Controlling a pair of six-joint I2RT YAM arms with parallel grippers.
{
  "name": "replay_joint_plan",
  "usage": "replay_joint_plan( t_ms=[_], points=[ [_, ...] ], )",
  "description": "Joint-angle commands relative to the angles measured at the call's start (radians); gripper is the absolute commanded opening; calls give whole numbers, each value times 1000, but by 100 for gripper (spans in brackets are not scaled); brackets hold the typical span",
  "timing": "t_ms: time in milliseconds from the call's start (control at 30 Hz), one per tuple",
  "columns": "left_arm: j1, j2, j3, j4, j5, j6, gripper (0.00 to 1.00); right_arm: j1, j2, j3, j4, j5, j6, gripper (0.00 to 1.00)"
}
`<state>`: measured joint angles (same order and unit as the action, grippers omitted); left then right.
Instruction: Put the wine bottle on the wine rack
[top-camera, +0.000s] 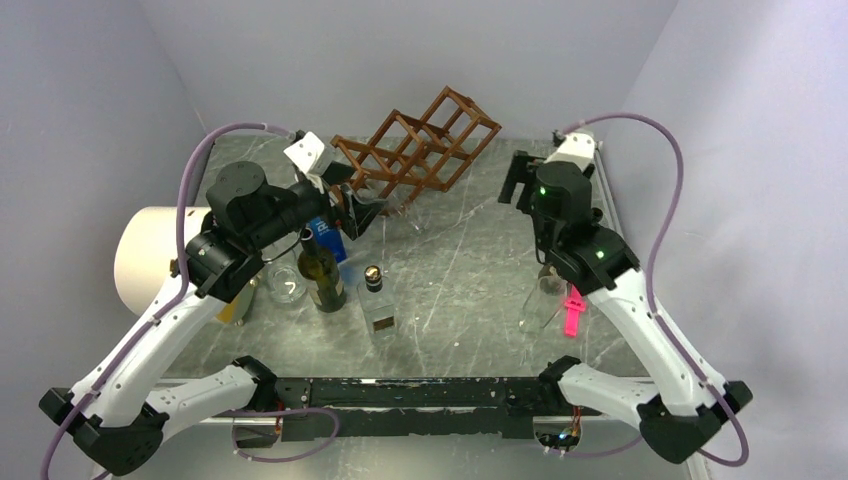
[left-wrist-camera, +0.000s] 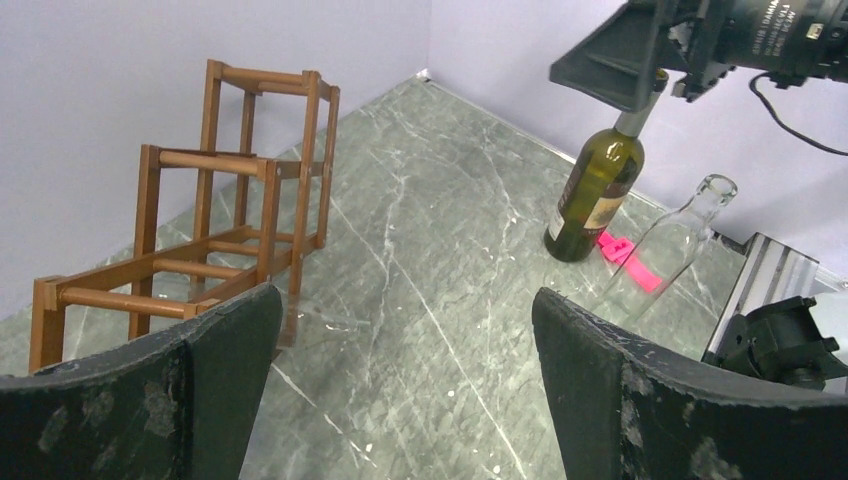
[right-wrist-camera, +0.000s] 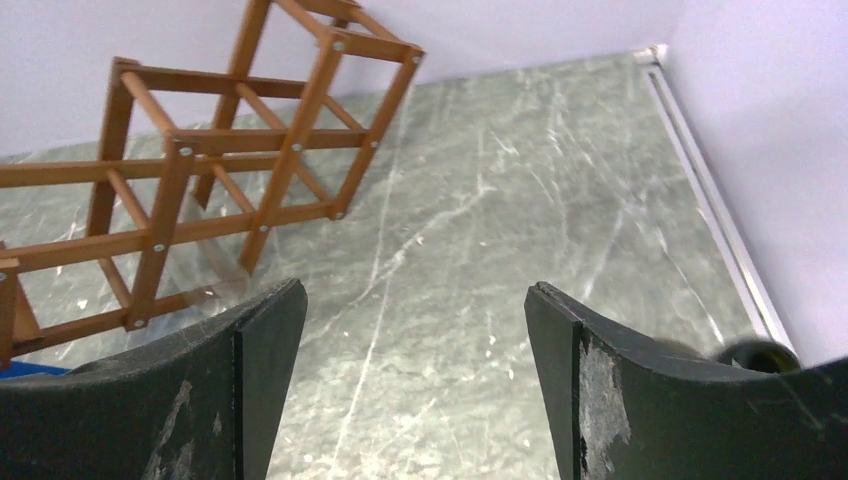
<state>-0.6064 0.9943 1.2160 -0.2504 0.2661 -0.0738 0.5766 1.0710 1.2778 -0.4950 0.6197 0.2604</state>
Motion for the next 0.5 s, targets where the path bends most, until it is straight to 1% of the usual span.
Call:
replay_joint_plan(
  t_ms=[0, 267, 400, 467],
  points=[
    [4, -19, -21, 92, 54, 10, 99, -4, -89, -34, -155, 144, 142, 84],
    [4, -42, -53, 132, 92, 1, 99, -4, -199, -30, -439, 281, 389, 83],
    [4, -51, -67, 153, 109, -2, 99, -5, -240, -69, -526, 308, 504, 83],
    [5, -47, -64, 154, 107, -4, 99, -4, -258, -101, -533, 300, 528, 83]
  ],
)
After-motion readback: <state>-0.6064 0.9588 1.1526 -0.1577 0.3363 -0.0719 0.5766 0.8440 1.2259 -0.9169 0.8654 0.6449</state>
